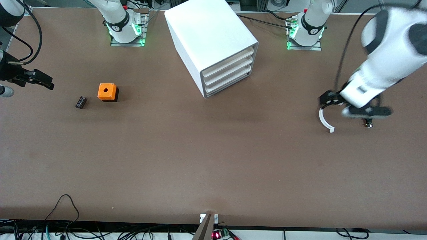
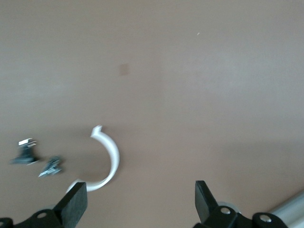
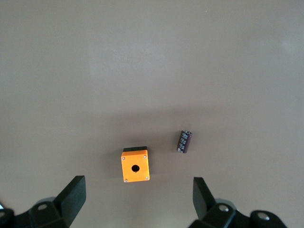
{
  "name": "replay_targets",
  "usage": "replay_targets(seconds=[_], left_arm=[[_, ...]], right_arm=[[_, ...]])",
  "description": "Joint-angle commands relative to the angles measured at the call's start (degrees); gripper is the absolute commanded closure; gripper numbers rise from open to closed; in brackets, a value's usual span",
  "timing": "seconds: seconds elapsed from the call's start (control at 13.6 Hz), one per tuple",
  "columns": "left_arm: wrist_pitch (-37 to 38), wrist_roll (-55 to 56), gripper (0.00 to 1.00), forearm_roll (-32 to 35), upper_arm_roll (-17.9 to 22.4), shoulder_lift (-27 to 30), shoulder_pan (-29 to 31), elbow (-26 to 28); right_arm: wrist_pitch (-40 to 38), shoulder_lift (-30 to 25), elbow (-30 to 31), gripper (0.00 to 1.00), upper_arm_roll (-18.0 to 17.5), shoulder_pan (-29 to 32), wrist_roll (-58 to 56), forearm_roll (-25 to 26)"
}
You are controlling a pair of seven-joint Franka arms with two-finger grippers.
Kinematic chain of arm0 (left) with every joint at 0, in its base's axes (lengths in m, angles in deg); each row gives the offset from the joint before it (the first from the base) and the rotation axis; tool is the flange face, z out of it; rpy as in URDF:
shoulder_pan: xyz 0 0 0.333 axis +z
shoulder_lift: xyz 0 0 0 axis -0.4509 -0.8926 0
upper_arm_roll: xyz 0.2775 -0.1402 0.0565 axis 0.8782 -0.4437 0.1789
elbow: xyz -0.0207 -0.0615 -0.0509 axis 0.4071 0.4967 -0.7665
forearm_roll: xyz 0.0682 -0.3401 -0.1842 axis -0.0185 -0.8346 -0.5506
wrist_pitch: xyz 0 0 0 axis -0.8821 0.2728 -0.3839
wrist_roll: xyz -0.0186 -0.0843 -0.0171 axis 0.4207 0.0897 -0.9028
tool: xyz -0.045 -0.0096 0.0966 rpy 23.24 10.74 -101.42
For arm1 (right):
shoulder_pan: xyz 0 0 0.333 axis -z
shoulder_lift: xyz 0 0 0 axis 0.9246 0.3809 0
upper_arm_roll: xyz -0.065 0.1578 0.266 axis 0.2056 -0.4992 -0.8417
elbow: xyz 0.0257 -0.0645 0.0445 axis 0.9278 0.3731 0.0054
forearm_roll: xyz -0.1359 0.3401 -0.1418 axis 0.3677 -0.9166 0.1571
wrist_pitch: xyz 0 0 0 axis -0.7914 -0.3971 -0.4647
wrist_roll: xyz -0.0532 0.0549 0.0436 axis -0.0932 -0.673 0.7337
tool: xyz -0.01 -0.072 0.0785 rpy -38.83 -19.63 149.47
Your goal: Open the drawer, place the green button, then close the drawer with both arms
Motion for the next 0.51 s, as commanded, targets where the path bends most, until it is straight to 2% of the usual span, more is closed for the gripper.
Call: replay_targets(seconds=[0.0,0.15,0.44], left_arm=[[10.1,-3.7,0.00,-0.2,1.8,2.3,-0.4,-5.8],[13.7,-3.8,0.00,0.0,1.9,1.7,-0.4,-8.0],[13.0,-3.9,0.00,0.3,1.9,0.6,0.2,-8.4]], right_arm=[[1.3,-2.5,3.0,0.00,-0.2,0.3,-1.3,-0.6],[1.4,-3.6,4.2,0.00,-0.2,0.3,-1.3,-0.7],[3.2,-5.0,6.6,0.00,-0.2,0.3,-1.4,-0.7]])
